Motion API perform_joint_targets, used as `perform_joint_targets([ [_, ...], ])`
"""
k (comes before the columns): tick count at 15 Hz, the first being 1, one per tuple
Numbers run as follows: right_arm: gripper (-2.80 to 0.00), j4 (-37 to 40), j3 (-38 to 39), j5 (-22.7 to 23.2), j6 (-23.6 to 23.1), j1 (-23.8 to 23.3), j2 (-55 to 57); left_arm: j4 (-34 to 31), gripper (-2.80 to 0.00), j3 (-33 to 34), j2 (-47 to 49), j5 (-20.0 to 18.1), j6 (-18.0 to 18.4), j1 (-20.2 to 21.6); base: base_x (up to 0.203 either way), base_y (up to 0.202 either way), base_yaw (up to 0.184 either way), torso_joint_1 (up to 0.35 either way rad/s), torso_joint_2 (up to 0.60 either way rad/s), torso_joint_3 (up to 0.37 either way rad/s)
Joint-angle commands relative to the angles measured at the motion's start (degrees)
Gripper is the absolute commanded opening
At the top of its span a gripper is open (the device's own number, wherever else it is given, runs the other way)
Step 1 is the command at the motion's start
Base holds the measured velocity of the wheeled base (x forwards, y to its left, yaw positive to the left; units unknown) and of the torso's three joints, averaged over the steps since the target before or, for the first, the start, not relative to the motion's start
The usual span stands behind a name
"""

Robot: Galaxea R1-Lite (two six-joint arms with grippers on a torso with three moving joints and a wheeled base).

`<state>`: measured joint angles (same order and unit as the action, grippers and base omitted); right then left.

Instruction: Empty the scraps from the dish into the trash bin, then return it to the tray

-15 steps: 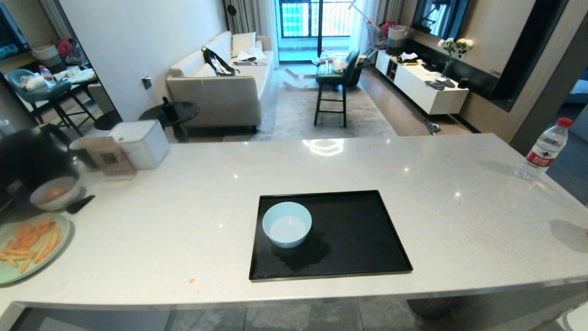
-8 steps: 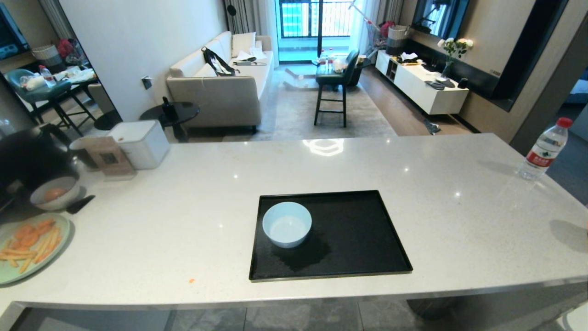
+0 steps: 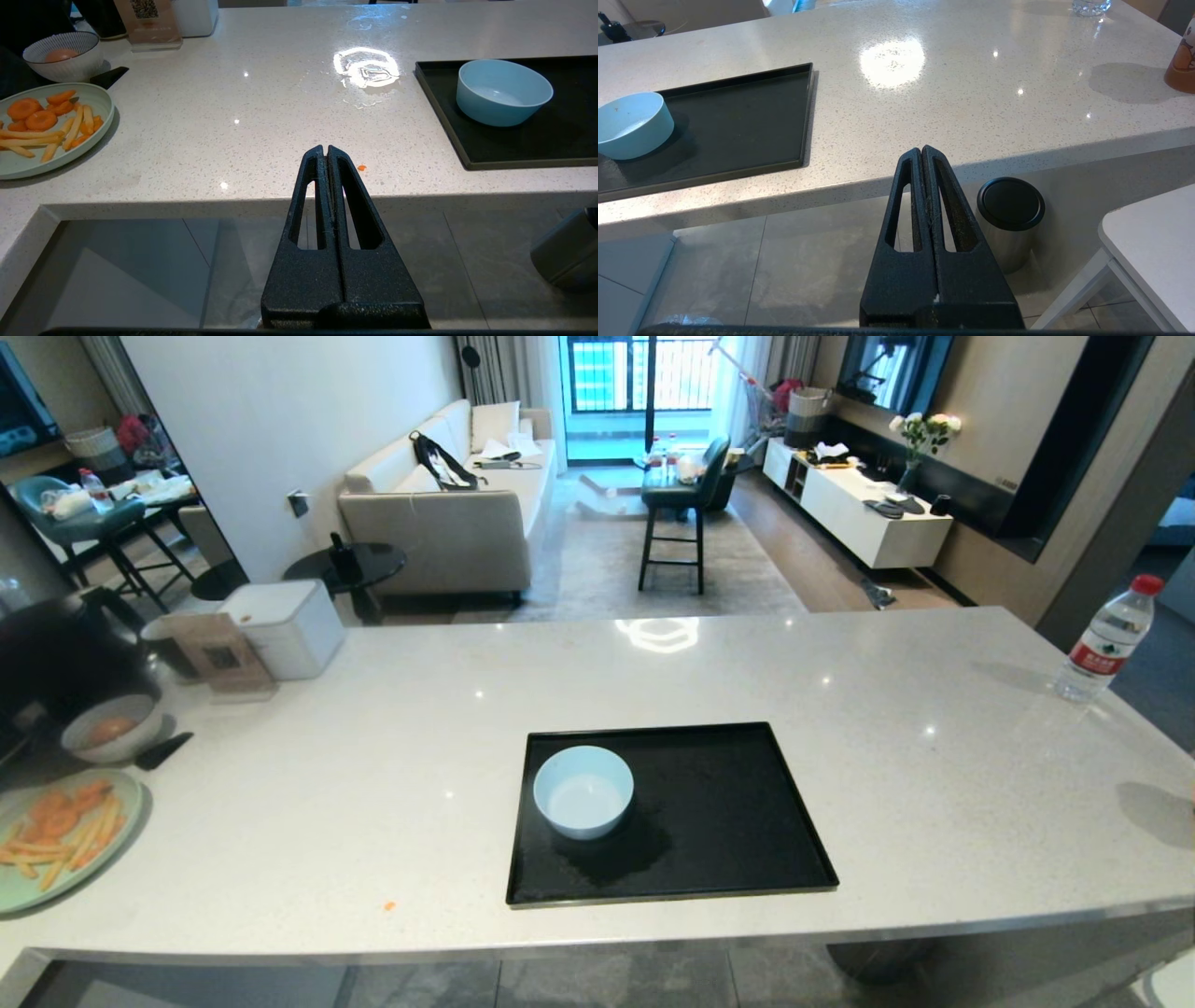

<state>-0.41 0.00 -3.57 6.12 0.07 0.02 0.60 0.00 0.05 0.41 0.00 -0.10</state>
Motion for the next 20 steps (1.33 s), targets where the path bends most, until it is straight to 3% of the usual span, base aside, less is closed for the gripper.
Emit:
perform_joint_targets([
  [1, -2.80, 0.0, 0.0, 0.0, 0.0, 0.0, 0.0, 0.0, -2.80, 0.0, 0.0, 0.0, 0.0, 0.0, 0.000, 0.000, 0.000, 0.000, 0.00, 0.000],
  [20, -2.80, 0.0, 0.0, 0.0, 0.1, 0.0, 0.1, 0.0, -2.80, 0.0, 0.0, 0.0, 0.0, 0.0, 0.000, 0.000, 0.000, 0.000, 0.00, 0.000],
])
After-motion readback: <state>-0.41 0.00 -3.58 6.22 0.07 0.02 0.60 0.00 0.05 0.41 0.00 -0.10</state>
